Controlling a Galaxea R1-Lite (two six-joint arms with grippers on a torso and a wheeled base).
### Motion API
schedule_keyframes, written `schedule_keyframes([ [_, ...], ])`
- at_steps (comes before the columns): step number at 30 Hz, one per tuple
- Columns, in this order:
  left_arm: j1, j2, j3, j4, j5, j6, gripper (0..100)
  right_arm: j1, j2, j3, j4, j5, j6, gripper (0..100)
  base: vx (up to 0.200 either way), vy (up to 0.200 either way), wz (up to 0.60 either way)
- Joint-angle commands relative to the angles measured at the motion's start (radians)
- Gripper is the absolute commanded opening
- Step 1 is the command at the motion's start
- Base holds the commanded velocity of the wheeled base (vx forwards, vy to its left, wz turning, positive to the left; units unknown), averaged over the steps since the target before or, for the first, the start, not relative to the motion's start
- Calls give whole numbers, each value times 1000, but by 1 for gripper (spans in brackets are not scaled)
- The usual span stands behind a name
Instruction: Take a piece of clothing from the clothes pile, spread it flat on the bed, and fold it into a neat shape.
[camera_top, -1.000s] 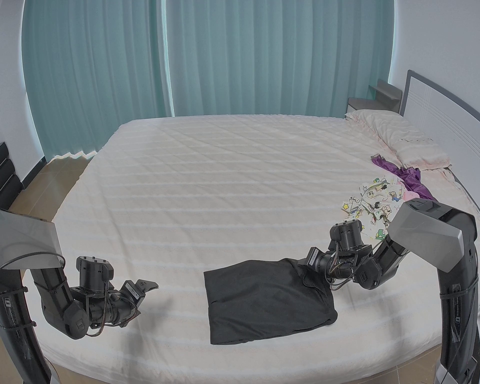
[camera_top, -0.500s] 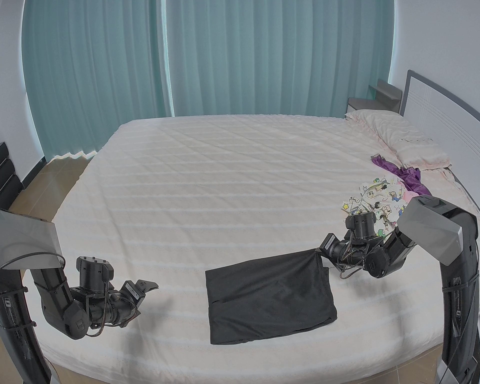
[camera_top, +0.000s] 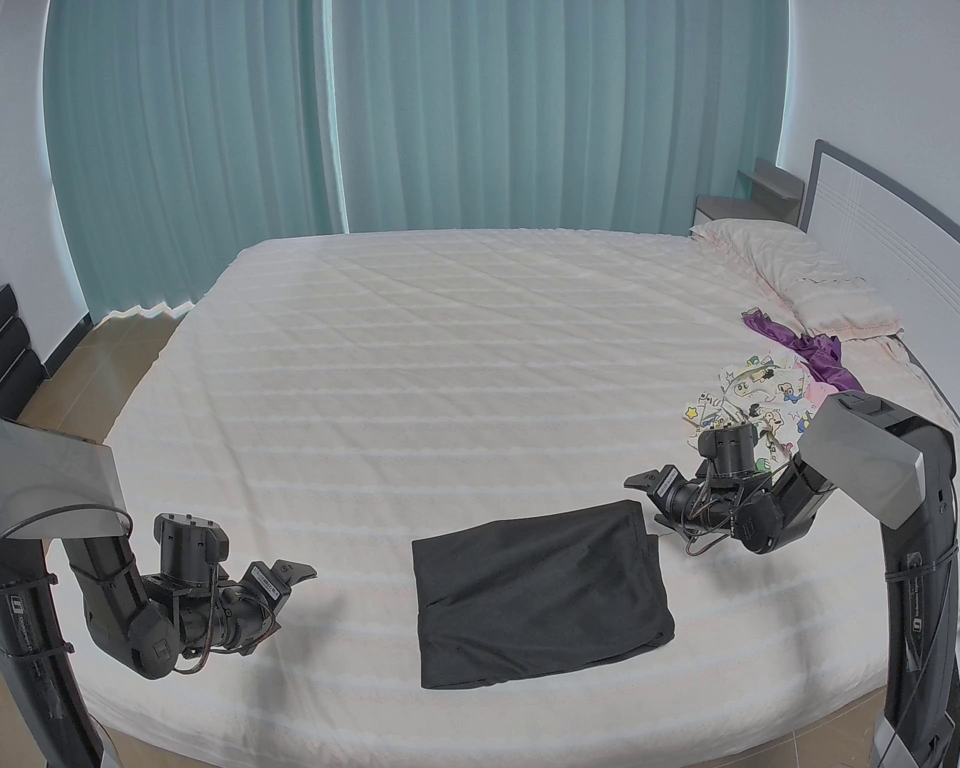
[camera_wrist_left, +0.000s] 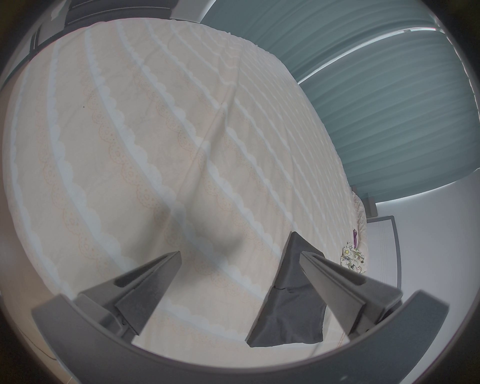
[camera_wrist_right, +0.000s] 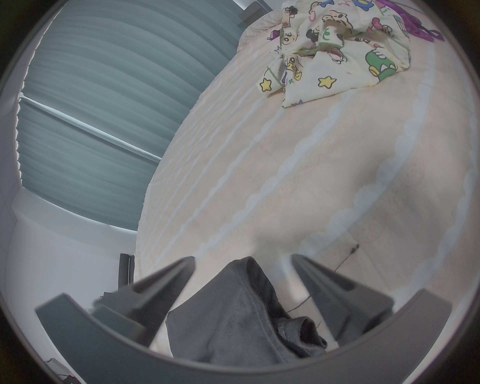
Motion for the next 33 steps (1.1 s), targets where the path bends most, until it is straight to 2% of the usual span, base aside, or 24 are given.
schedule_keyframes([
  [1, 0, 2, -2, 0, 0, 0, 100, -12, -73, 60, -1, -5, 0, 100, 0, 0, 0],
  [7, 0, 2, -2, 0, 1, 0, 100, 27, -203, 249, 2, 1, -23, 100, 0, 0, 0],
  [10, 0, 2, -2, 0, 0, 0, 100, 48, -255, 373, 2, 6, -62, 100, 0, 0, 0],
  [12, -1, 2, -2, 0, 0, 0, 100, 57, -282, 440, 1, 34, -99, 100, 0, 0, 0],
  [14, -1, 2, -2, 0, 0, 0, 100, 59, -285, 445, 1, 37, -100, 100, 0, 0, 0],
  [15, -3, 2, -2, 0, 0, 0, 100, 71, -292, 506, 1, 73, -114, 100, 0, 0, 0],
  [24, -3, 2, 0, 0, 0, 0, 100, 93, -280, 569, -47, 77, -151, 100, 0, 0, 0],
  [25, -3, 2, 0, 0, 0, 0, 100, 93, -274, 571, -47, 77, -161, 0, 0, 0, 0],
  [33, -3, 2, 0, 0, 0, 0, 100, 90, -277, 612, -30, 67, -244, 0, 0, 0, 0],
])
